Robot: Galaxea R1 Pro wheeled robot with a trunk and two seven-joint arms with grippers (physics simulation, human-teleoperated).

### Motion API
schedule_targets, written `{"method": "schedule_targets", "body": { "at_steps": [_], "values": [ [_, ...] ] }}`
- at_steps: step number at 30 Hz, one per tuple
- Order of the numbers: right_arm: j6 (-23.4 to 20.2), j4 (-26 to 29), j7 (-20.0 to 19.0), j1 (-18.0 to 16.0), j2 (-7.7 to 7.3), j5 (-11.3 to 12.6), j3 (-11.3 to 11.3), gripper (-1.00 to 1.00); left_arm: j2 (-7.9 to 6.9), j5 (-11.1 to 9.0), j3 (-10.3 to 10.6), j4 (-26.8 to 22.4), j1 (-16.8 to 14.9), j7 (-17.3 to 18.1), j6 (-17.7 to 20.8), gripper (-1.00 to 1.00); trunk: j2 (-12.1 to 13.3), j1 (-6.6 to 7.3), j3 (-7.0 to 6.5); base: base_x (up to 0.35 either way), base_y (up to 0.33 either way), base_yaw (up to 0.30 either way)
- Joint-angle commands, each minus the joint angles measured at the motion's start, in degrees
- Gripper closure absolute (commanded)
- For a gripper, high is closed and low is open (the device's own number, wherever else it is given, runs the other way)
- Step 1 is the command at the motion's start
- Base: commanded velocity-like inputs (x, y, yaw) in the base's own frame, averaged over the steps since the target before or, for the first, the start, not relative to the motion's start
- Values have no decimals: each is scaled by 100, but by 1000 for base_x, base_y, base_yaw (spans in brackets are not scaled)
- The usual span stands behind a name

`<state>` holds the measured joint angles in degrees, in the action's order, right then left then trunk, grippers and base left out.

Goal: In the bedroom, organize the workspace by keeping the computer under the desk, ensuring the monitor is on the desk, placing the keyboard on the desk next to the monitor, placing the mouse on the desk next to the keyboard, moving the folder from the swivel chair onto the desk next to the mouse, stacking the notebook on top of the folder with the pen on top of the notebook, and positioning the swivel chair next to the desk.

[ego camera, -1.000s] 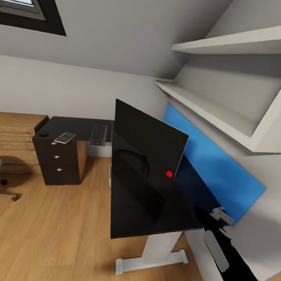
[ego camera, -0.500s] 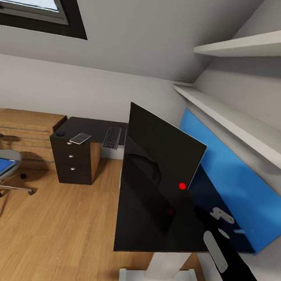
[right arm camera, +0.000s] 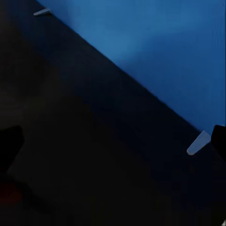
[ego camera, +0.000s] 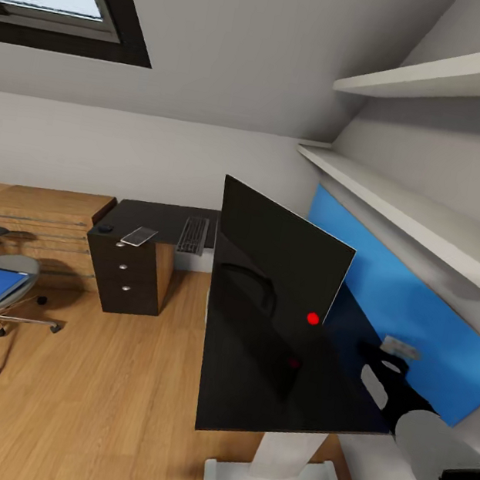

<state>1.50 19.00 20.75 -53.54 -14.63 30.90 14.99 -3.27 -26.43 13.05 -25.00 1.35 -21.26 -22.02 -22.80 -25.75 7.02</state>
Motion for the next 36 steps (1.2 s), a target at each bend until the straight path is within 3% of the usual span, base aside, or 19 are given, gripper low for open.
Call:
{"method": "schedule_targets", "body": {
  "at_steps": [1, 8, 14, 19, 20, 22, 36],
  "values": [
    [87, -236, -39, -221, -5, -13, 47, -100, -7, -37, 47, -13, -1, -44, -11, -100, -12, -4, 12, 0, 0, 0],
    [194, -636, -143, -546, -5, -357, 45, -100, -7, -37, 41, -13, 2, -44, -13, -100, -12, -4, 12, 0, 0, 0],
    [230, -727, -183, -591, 20, -398, 42, -100, -7, -37, 40, -13, 3, -44, -13, -100, -12, -4, 12, 0, 0, 0],
    [285, -932, -224, -595, 338, -427, 43, -100, -8, -37, 40, -13, 1, -44, -13, -100, -12, -4, 12, 60, 0, 0],
    [335, -1010, -230, -596, 479, -441, 30, -100, -11, -37, 35, -13, 4, -44, -15, -100, -12, -4, 12, 243, -36, 0],
    [347, -1030, -230, -596, 510, -442, 20, -100, -12, -37, 33, -13, 3, -44, -14, -100, -12, -4, 12, 265, -47, 0],
    [377, -1070, -229, -596, 460, -453, 33, -100, -16, -38, 21, -13, 3, -44, -13, -100, -12, -4, 12, 128, -73, 0]
  ]
}}
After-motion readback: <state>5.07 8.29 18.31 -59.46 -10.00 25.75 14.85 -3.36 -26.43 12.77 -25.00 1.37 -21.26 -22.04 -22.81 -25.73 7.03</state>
